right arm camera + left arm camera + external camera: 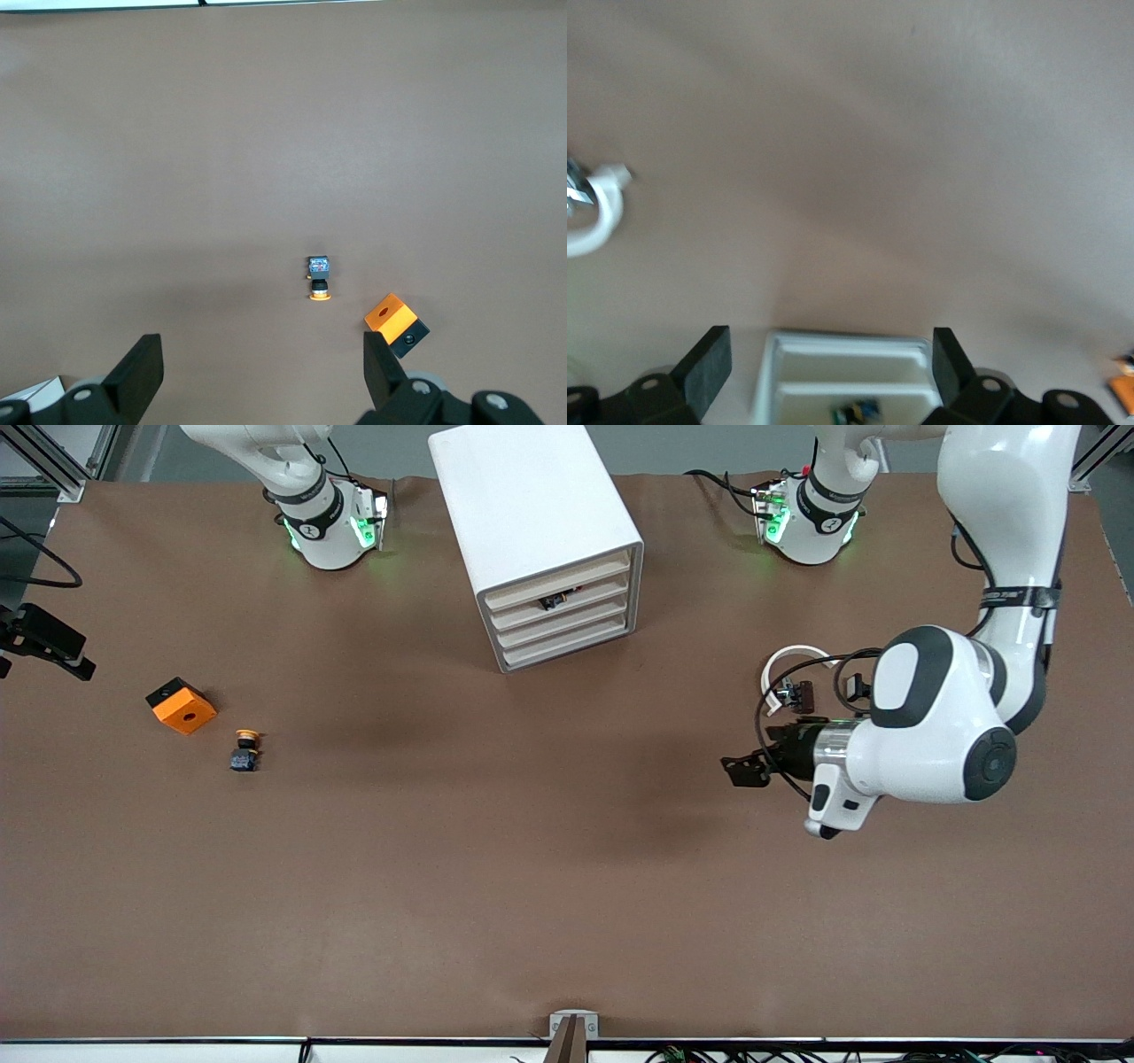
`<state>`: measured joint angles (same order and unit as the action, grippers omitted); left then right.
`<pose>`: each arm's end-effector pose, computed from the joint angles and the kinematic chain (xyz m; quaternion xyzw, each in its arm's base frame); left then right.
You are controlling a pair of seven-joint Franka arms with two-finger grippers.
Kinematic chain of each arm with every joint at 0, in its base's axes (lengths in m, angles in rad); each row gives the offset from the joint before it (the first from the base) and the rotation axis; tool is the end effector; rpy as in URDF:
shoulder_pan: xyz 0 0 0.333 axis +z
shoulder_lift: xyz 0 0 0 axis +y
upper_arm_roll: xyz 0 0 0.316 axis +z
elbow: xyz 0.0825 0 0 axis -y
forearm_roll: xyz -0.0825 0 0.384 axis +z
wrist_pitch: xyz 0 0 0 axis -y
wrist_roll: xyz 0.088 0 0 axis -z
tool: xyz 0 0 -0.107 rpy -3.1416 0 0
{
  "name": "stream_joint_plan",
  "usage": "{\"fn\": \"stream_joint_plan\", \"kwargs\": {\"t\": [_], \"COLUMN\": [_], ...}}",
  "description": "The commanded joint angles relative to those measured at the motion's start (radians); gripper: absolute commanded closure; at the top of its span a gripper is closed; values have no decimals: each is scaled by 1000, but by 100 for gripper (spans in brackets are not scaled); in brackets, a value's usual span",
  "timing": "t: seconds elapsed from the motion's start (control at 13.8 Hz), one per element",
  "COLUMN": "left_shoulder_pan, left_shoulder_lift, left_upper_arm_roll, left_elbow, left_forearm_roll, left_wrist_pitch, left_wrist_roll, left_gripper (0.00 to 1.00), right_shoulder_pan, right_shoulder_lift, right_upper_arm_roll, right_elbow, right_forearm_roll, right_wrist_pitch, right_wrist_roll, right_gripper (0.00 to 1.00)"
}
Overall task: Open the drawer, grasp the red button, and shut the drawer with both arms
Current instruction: 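Move the left gripper from rest toward the white cabinet's drawer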
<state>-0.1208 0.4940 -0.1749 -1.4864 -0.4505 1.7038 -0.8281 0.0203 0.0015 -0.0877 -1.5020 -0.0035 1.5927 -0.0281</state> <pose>0.6313 -0.2167 0.3840 0.9052 0.3127 -0.2475 0.1472 0.5564 -0.0379 0.6583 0.9988 -0.0197 0.0445 0.0039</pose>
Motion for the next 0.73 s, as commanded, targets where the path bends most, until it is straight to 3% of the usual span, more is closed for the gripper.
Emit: {"fn": "stream_joint_plan", "kwargs": {"t": [0.0, 0.29, 0.65], "left_shoulder_pan": [-20, -94, -94], "left_shoulder_lift": [38, 93, 136], "left_upper_arm_roll": [3, 3, 5], "left_elbow": [23, 24, 21], "left_forearm_roll": [-85, -111, -149], "left_wrist_pitch": [-18, -70, -128], "left_wrist_roll": [-185, -569, -623], "left_gripper": [0, 0, 0], "right_shoulder_pan": [-2, -2, -2], "right_shoulder_lift": [0, 0, 0], "right_upper_arm_roll": [2, 2, 2], "right_elbow": [9, 9, 9], "right_forearm_roll": [3, 3, 0], "right_wrist_pitch": [-8, -8, -8], "right_wrist_roll": [-6, -7, -7], "right_gripper": [0, 0, 0]}}
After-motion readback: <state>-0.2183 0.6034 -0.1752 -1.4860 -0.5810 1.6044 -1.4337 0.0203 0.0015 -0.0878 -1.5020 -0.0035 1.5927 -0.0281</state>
